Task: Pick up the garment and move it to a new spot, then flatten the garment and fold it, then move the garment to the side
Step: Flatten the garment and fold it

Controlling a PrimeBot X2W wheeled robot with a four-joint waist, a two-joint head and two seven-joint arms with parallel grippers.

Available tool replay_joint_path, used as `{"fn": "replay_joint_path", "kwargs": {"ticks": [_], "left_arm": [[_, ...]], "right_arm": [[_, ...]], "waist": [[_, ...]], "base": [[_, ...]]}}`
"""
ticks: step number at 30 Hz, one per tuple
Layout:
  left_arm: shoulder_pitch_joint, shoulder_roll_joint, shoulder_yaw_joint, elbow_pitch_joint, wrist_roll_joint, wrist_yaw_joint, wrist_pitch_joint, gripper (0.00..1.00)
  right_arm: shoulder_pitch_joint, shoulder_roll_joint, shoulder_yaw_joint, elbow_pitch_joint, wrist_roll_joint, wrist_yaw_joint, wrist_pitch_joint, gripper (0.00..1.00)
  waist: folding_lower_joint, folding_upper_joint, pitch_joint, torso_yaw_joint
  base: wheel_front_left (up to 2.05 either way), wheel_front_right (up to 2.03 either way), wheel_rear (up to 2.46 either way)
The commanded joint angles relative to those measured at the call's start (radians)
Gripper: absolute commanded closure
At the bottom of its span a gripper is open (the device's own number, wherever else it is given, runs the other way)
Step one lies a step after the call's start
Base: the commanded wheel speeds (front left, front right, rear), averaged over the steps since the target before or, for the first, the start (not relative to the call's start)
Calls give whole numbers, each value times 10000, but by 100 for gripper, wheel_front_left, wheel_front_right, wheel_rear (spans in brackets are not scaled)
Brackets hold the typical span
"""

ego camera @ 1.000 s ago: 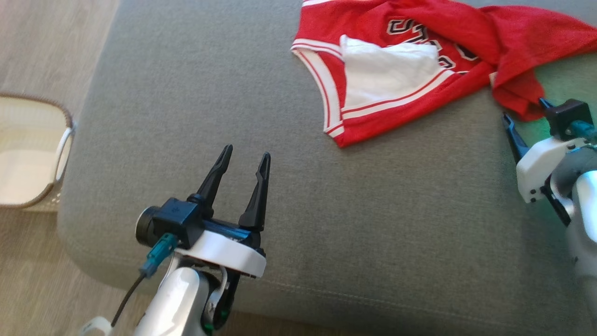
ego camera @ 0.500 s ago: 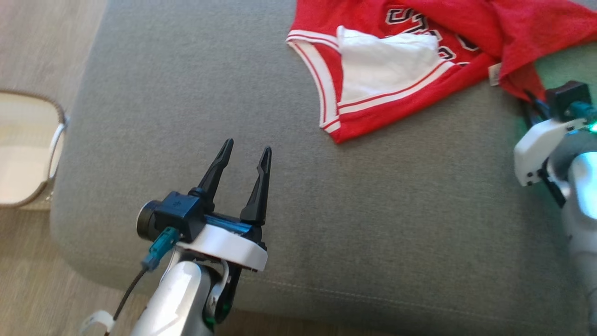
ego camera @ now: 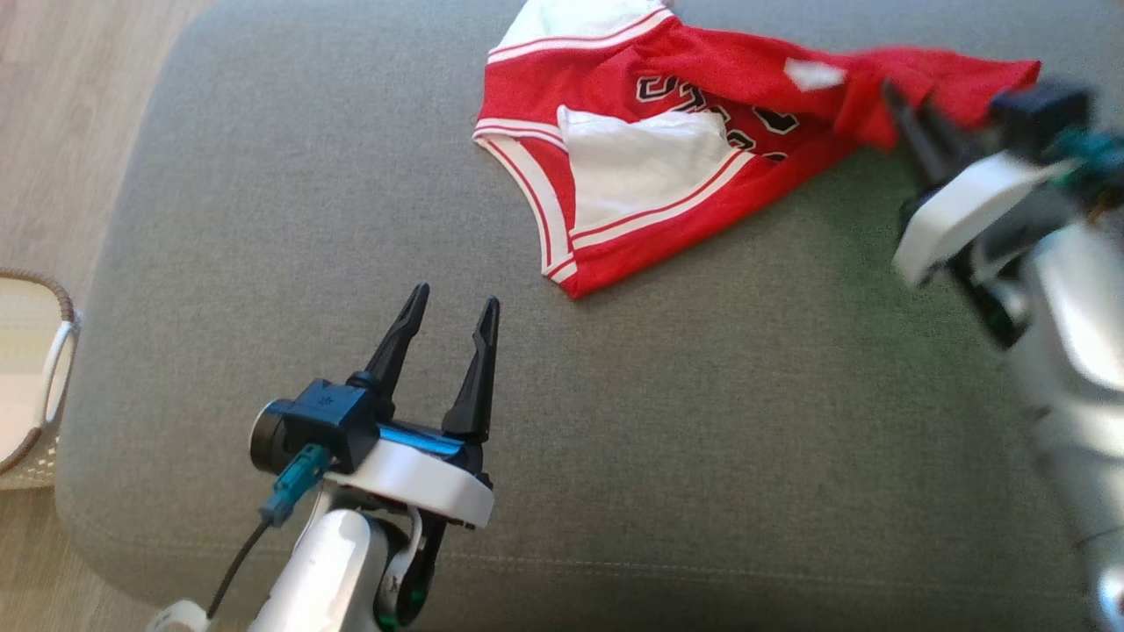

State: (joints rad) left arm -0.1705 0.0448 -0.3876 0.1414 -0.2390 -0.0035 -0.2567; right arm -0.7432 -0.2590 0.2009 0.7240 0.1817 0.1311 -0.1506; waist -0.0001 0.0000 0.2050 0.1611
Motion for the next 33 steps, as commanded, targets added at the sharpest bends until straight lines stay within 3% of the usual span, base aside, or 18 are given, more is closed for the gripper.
{"fn": "replay_joint_path", "kwargs": {"ticks": [1, 4, 8, 11, 16, 17, 19, 22, 28, 33], "left_arm": [[-190, 54, 292, -344, 8, -61, -51, 0], [-218, 54, 169, -443, -99, -43, -51, 0], [-303, 54, -60, -482, -205, -32, -51, 0], [-488, 54, -385, -538, -416, 37, -51, 0], [-640, 54, -822, -541, -652, 63, -51, 0], [-635, 54, -914, -507, -678, 60, -51, 0], [-653, 54, -1112, -496, -703, 61, -51, 0], [-735, 54, -1144, -596, -764, 152, -51, 0], [-843, 54, -894, -583, -596, 239, -51, 0], [-1002, 54, -482, -593, -251, 176, -51, 0]], "right_arm": [[-188, -352, 130, -1241, 711, -4, 538, 100], [-588, -901, -192, -2483, 1491, -4, 1523, 100], [-1337, -1426, -602, -2963, 1777, -4, 2401, 100], [-2750, -2092, -1204, -2315, 1426, -4, 3141, 100], [-4080, -2577, -2124, -637, 552, -4, 3063, 97], [-4238, -2693, -2276, -93, 186, -4, 2994, 0], [-4650, -3297, -2264, 1355, -1170, -4, 3219, 0], [-5289, -3519, -3395, 2297, -2003, -4, 2951, 0], [-5264, -2544, -4404, 3231, -3063, -4, 1950, 0], [-4912, -1339, -4047, 3534, -2692, -4, 584, 0]], "waist": [[1, 0, -71, 35], [1, 0, 109, 311], [1, 0, 423, 768], [1, 0, 979, 1571], [1, 0, 1391, 2458], [1, 0, 1418, 2630], [1, 0, 1651, 3056], [1, 0, 1877, 3233], [1, 0, 1781, 2684], [1, 0, 1360, 1614]], "base": [[0, 0, 0], [0, 0, 0], [0, 0, 0], [0, 0, 0], [0, 0, 0], [0, 0, 0], [0, 0, 0], [0, 0, 0], [0, 0, 0], [0, 0, 0]]}}
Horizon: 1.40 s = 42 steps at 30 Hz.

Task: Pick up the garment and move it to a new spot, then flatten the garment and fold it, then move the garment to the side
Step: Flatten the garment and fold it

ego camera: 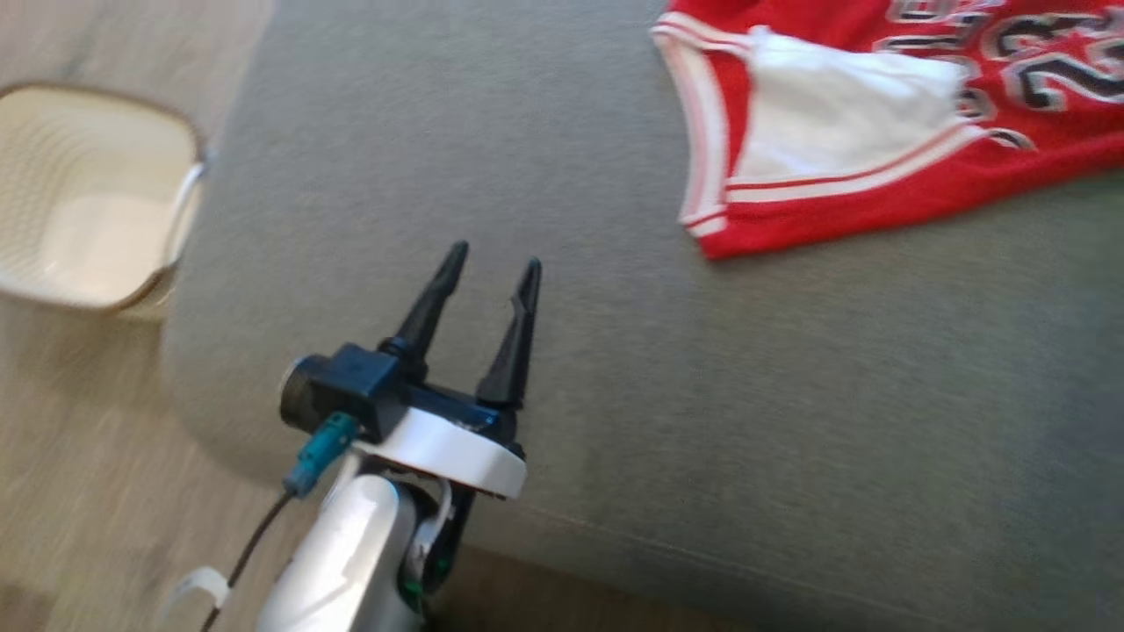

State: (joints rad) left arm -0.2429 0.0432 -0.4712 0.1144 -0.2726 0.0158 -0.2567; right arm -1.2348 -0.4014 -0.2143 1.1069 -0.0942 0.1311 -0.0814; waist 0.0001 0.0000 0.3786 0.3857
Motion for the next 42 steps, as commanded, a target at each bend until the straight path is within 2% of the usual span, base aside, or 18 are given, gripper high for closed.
{"fn": "replay_joint_path", "kwargs": {"ticks": [1, 5, 9, 14, 17, 22, 23, 29, 36, 39, 42], "left_arm": [[-304, 70, 453, -310, 162, -46, -51, 0], [-357, 70, 883, -230, 443, -163, -51, 0], [-406, 70, 1326, -69, 693, -309, -51, 0], [-461, 70, 1875, 471, 750, -283, -51, 0], [-506, 70, 2212, 888, 651, -84, -51, 0], [-496, 70, 2845, 1317, 625, 171, -51, 0], [-496, 70, 2845, 1317, 625, 171, -51, 0], [-478, 70, 3467, 1453, 747, 285, -51, 0], [-1222, 267, 4080, 2257, 965, 307, -51, 0], [-1904, 627, 4062, 3067, 1121, 173, -12, 0], [-2705, 1091, 3767, 3820, 1583, 115, 535, 0]], "right_arm": [[109, 340, 298, -270, 258, -4, -387, 0], [708, 1286, 1295, -480, 1364, -4, -1207, 0], [1695, 1963, 2664, -1574, 2958, -4, -1492, 0], [3683, 1988, 3979, -3899, 4959, -4, -1540, 0], [5066, 1840, 4380, -5371, 5552, -4, -1573, 0], [7221, 1983, 4544, -7375, 5422, -4, -1682, 0], [7221, 1983, 4544, -7375, 5422, -4, -1682, 0], [9122, 2897, 3792, -8801, 5074, -4, -1746, 0], [9545, 3292, 3793, -9684, 4560, -4, -1737, 0], [9493, 3358, 3827, -9900, 4478, -4, -1732, 0], [9429, 3409, 3788, -10058, 4477, -4, -1741, 0]], "waist": [[-1, 0, -481, -882], [-1, 0, -917, -1970], [-1, 0, -1191, -3036], [-1, 0, -1465, -4117], [-1, 0, -1595, -4575], [-1, 0, -1847, -5159], [-1, 0, -1847, -5159], [-1, 0, -1821, -5586], [-1, 0, -1182, -6071], [-1, 0, -850, -6233], [-1, 0, -473, -6345]], "base": [[0, 0, 0], [0, 0, 0], [0, 0, 0], [0, 0, 0], [0, 0, 0], [0, 0, 0], [0, 0, 0], [0, 0, 0], [0, 0, 0], [0, 0, 0], [0, 0, 0]]}}
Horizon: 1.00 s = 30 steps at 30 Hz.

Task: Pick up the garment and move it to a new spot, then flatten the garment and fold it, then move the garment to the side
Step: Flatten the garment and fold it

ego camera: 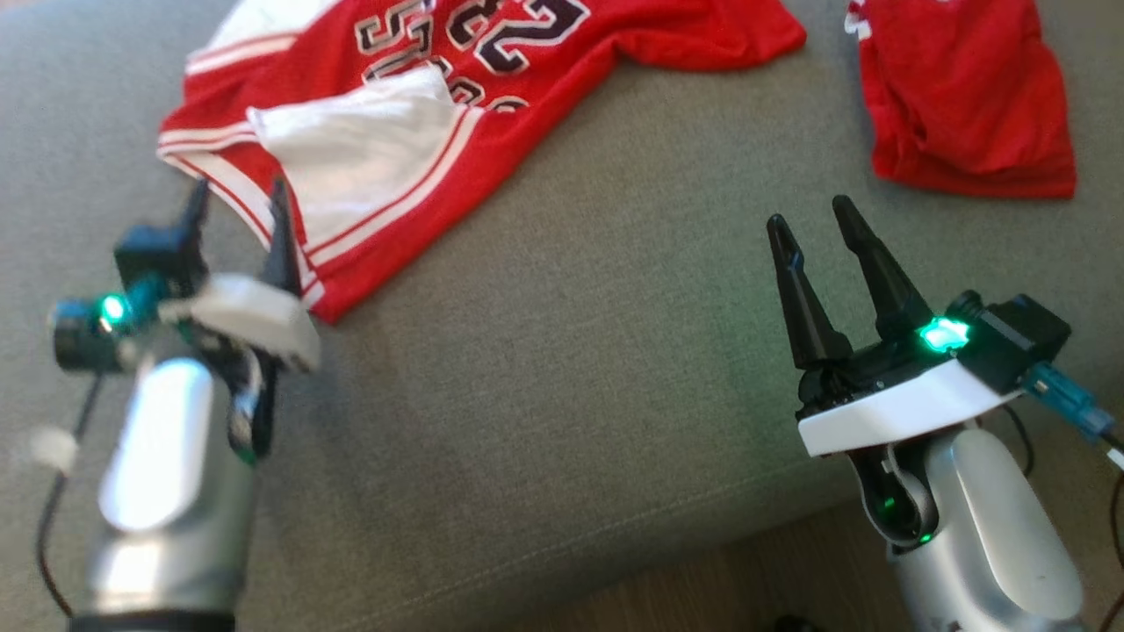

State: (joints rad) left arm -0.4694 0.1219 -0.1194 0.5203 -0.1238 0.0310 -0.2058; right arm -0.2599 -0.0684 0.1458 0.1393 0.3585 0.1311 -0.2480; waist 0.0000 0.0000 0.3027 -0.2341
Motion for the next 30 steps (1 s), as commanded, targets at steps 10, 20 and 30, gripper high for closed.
{"fn": "replay_joint_path", "kwargs": {"ticks": [10, 20, 30], "left_arm": [[-2376, 857, 140, 1496, 275, -104, 586, 0], [-3084, 900, 163, 2379, 59, -88, 496, 0], [-3478, 885, 105, 2742, -110, -153, 224, 0]], "right_arm": [[-466, 168, 349, -224, 0, -4, -123, 0], [-548, 179, 384, -123, 114, -4, -135, 0], [-582, 180, 421, -86, 126, -4, -136, 0]], "waist": [[0, 0, 873, -405], [0, 0, 1050, -544], [0, 0, 1128, -598]], "base": [[0, 0, 0], [0, 0, 0], [0, 0, 0]]}}
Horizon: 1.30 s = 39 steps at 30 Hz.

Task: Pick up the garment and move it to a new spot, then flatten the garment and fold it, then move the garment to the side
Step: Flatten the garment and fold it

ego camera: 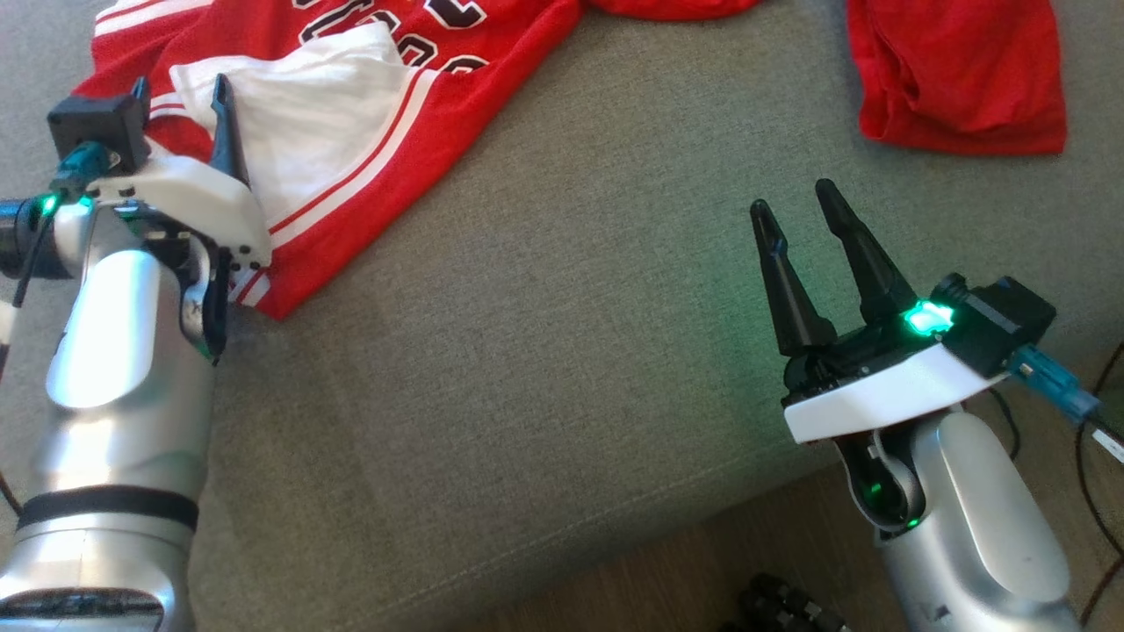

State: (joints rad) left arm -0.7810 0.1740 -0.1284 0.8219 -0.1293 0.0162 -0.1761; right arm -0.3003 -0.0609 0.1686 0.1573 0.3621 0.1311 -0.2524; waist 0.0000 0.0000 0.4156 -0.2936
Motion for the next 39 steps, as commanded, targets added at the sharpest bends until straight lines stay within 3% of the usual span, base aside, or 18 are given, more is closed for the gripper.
{"fn": "replay_joint_path", "kwargs": {"ticks": [1, 10, 11, 12, 13, 14, 15, 22, 25, 34, 39], "left_arm": [[-407, 357, 206, -212, -101, -32, -86, 0], [-866, 261, 116, 485, -321, -141, -35, 0], [-909, 257, 106, 574, -345, -165, -34, 7], [-952, 259, 88, 665, -360, -197, -28, 54], [-952, 259, 88, 665, -360, -197, -28, 54], [-984, 251, 72, 742, -376, -215, -38, 85], [-1040, 232, 70, 848, -422, -217, -113, 100], [-908, 119, -62, 615, -402, -169, -678, 100], [-570, -66, -53, 36, -548, -352, -807, 100], [1643, -644, 18, -3237, -822, -583, -853, 100], [2816, -792, -127, -5016, -781, -754, -855, 100]], "right_arm": [[-184, 105, 199, -259, 94, -4, -92, 0], [-216, 106, 228, -65, 99, -4, -93, 0], [-221, 106, 230, -50, 97, -4, -93, 0], [-228, 106, 235, -33, 96, -4, -93, 0], [-228, 106, 235, -33, 96, -4, -93, 0], [-236, 106, 244, -17, 91, -4, -93, 0], [-250, 106, 249, -1, 88, -4, -93, 0], [-136, 106, 130, 110, 24, -4, -93, 0], [-56, 106, -128, 246, 76, -4, -93, 0], [-579, -188, -1589, 1157, -613, -4, 310, 0], [-1090, -186, -3244, 2015, -542, -4, 971, 0]], "waist": [[0, 0, 8, -14], [0, 0, 84, -68], [0, 0, 86, -72], [0, 0, 87, -77], [0, 0, 87, -77], [0, 0, 84, -84], [0, 0, 76, -86], [0, 0, -183, 124], [0, 0, -429, 380], [0, 0, -1109, 1810], [0, 0, -1314, 2741]], "base": [[0, 0, 0], [0, 0, 0], [0, 0, 0], [0, 0, 0], [0, 0, 0], [0, 0, 0], [0, 0, 0], [0, 0, 0], [0, 0, 0], [0, 0, 0], [0, 0, 0]]}}
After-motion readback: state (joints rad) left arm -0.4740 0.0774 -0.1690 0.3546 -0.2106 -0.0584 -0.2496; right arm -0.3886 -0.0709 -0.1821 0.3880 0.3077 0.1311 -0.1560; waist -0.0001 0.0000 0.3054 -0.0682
